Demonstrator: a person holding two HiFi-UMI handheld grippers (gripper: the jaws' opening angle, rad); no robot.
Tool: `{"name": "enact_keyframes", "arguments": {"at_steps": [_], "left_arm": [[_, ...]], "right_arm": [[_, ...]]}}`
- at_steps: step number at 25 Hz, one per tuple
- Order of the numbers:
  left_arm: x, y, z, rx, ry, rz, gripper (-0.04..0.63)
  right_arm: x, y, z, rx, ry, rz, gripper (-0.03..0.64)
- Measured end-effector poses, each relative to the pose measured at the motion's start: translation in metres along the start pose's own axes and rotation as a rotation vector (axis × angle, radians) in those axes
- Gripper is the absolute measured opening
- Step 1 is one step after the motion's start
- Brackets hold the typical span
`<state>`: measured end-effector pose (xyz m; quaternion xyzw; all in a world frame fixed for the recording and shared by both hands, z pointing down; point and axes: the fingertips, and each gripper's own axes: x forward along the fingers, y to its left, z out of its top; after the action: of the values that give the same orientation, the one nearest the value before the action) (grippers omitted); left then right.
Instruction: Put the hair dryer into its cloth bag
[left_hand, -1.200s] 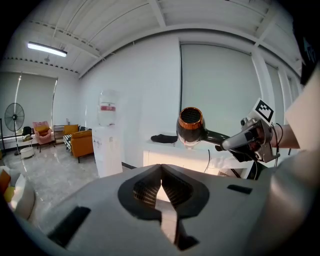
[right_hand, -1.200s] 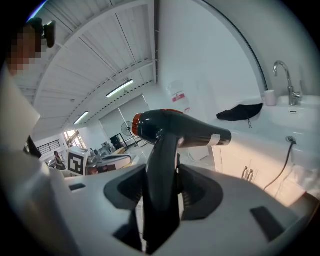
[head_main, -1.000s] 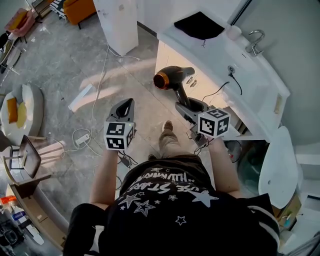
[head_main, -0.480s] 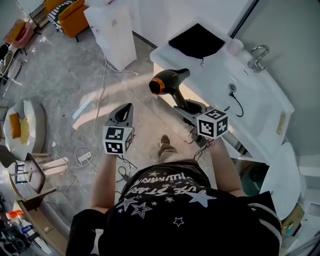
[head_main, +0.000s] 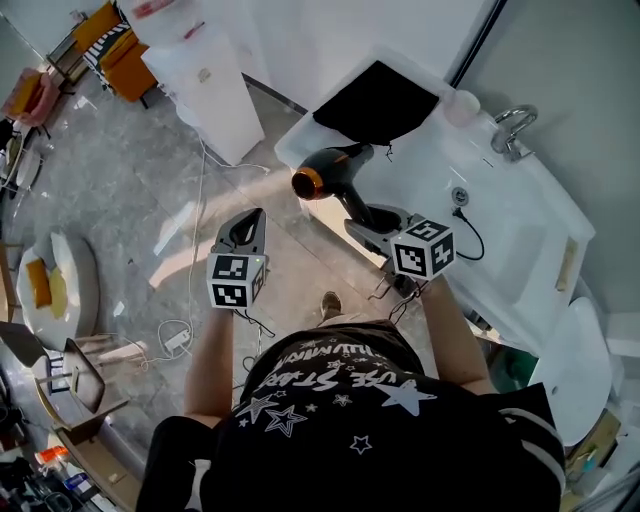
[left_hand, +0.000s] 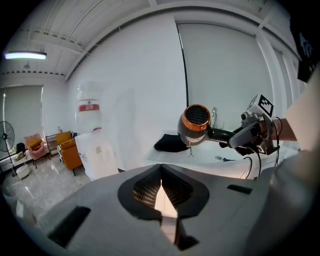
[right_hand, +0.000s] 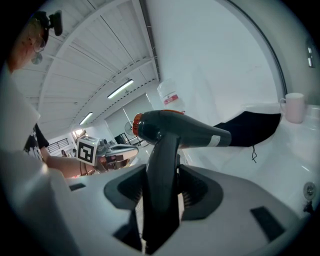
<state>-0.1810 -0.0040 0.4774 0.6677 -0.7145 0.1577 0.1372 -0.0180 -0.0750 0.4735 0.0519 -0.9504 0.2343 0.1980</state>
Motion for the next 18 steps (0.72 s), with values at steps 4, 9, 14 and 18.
{"name": "enact_keyframes", "arguments": {"at_steps": [4, 9, 14, 18], "left_arm": [[0.026, 0.006, 0.01, 0.012, 0.014, 0.017, 0.011], [0.047, 0.002, 0.019, 0.059, 0.035, -0.017, 0.011], [0.069, 0.001, 0.031, 0.097, 0.043, -0.055, 0.011], [0.096, -0.001, 0.036, 0.174, 0.065, -0.099, 0.011]], "right_arm": [[-0.002, -0.019, 0.005, 0.014, -0.008, 0.012, 0.195], [-0.014, -0.03, 0.001, 0.034, -0.011, 0.005, 0.195], [-0.022, -0.034, 0.0, 0.069, -0.032, 0.018, 0.195], [-0.025, -0.034, -0.002, 0.084, -0.04, 0.037, 0.195]]}}
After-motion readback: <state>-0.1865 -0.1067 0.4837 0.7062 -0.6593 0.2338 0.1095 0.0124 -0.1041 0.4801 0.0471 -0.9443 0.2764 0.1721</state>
